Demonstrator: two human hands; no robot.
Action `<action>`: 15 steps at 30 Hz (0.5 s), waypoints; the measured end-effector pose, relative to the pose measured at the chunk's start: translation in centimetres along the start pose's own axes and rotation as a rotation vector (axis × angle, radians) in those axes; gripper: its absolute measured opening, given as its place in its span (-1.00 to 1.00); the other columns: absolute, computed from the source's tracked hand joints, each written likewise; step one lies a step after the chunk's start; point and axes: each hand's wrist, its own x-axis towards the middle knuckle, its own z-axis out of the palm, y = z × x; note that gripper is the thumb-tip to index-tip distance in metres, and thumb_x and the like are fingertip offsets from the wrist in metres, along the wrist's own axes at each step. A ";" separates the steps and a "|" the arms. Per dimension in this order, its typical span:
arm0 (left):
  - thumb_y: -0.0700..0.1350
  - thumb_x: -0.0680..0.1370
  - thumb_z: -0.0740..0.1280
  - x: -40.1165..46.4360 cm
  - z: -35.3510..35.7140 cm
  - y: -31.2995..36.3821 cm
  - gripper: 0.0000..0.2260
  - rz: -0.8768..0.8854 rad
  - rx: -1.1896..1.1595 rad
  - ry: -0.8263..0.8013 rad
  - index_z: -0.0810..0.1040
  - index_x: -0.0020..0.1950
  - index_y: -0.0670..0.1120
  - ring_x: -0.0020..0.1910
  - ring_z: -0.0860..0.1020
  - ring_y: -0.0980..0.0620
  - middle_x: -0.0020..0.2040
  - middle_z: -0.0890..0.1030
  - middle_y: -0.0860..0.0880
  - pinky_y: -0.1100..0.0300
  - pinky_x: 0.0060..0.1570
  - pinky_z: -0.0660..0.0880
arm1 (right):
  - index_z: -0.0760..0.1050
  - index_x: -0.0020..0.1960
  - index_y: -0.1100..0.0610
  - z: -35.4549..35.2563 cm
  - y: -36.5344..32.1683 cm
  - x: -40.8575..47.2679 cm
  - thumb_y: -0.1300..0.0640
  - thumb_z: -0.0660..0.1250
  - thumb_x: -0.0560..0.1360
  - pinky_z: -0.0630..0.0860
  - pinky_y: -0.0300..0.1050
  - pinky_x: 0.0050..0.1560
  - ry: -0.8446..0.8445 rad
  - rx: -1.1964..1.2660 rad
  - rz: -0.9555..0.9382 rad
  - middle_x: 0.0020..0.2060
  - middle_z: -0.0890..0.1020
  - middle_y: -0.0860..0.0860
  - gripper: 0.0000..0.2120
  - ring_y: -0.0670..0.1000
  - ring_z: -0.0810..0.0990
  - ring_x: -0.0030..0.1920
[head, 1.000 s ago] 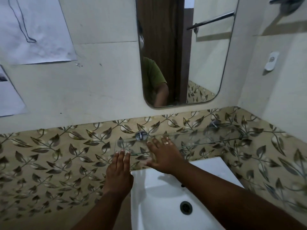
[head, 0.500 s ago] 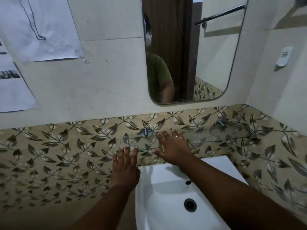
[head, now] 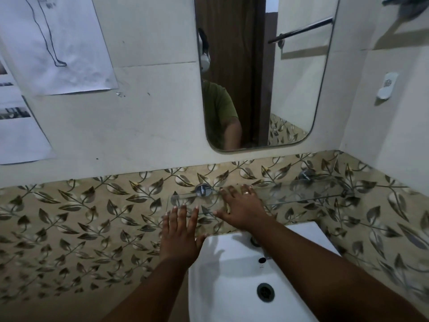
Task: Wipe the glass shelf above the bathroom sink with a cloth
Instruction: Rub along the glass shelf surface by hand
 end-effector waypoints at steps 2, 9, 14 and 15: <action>0.34 0.60 -0.01 -0.1 0.0 -0.1 -0.32 -0.002 0.003 -0.007 0.16 0.63 0.00 0.55 0.24 -0.30 0.55 0.34 -0.27 -0.22 0.50 0.02 | 0.01 0.63 -0.09 0.2 0.1 -0.7 -0.65 -0.33 0.33 -0.03 0.28 0.55 0.009 -0.024 -0.069 0.62 0.14 0.06 0.03 0.30 0.05 0.58; 0.34 0.61 -0.08 -0.1 0.1 -0.4 -0.33 -0.001 -0.007 -0.039 0.17 0.62 0.01 0.54 0.20 -0.29 0.53 0.36 -0.28 -0.24 0.49 0.06 | -0.05 0.64 -0.12 0.2 5.0 -2.8 -0.60 -0.18 0.43 -0.02 0.18 0.55 -0.013 -0.071 -0.024 0.63 0.10 0.01 -0.09 0.22 0.04 0.60; 0.35 0.60 -0.07 0.0 0.1 -0.2 -0.31 -0.024 -0.010 -0.045 0.21 0.61 -0.02 0.52 0.25 -0.33 0.52 0.37 -0.30 -0.26 0.50 0.05 | -0.06 0.64 -0.11 -0.3 3.2 -0.2 -0.64 -0.24 0.38 -0.09 0.26 0.56 -0.039 0.006 0.099 0.63 0.06 0.03 -0.02 0.26 -0.02 0.60; 0.36 0.60 -0.07 0.0 0.1 -0.2 -0.31 -0.025 -0.013 -0.046 0.22 0.61 -0.02 0.52 0.25 -0.33 0.53 0.36 -0.30 -0.26 0.51 0.03 | -0.06 0.63 -0.12 -0.3 2.8 0.1 -0.62 -0.22 0.40 -0.10 0.26 0.55 -0.034 0.007 0.096 0.63 0.05 0.02 -0.05 0.27 -0.03 0.60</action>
